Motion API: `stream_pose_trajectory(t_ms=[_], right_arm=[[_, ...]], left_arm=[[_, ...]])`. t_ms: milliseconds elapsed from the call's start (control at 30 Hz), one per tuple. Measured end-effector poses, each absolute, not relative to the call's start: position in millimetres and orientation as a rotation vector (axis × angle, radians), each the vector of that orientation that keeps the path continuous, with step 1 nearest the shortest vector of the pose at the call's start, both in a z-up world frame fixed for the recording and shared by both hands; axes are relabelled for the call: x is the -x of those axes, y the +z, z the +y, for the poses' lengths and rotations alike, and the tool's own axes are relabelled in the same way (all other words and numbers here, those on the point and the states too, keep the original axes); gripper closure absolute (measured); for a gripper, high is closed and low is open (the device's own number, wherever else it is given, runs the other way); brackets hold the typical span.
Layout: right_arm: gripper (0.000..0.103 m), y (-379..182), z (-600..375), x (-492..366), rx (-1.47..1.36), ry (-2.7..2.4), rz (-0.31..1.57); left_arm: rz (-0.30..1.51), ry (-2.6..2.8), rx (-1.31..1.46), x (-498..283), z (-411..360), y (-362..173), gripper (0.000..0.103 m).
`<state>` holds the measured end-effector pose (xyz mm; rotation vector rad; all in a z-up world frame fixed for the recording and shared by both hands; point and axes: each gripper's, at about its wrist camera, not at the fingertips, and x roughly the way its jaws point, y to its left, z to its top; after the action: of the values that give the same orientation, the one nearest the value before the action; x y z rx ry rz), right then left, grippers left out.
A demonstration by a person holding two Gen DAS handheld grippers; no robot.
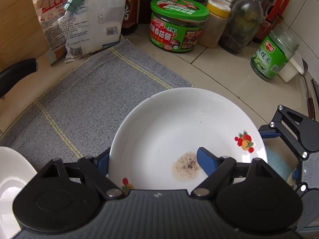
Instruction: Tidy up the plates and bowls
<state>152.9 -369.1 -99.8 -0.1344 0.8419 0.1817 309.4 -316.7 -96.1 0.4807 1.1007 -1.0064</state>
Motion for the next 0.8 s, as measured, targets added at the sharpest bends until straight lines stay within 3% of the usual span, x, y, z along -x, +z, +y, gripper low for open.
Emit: stream_pose_trajectory(t_ms=[400,800], right_arm=[[0.000,-97,-366,-148,0.148,0.155,0.839],[0.000,-81,-360,-112,0.101,-0.012,0.853]], left_arm=[[1.023,-0.994,-0.476,-302,-306,-81,0.013],[0.837,-0.903,-0.415,-272,-253,-25,0.008]])
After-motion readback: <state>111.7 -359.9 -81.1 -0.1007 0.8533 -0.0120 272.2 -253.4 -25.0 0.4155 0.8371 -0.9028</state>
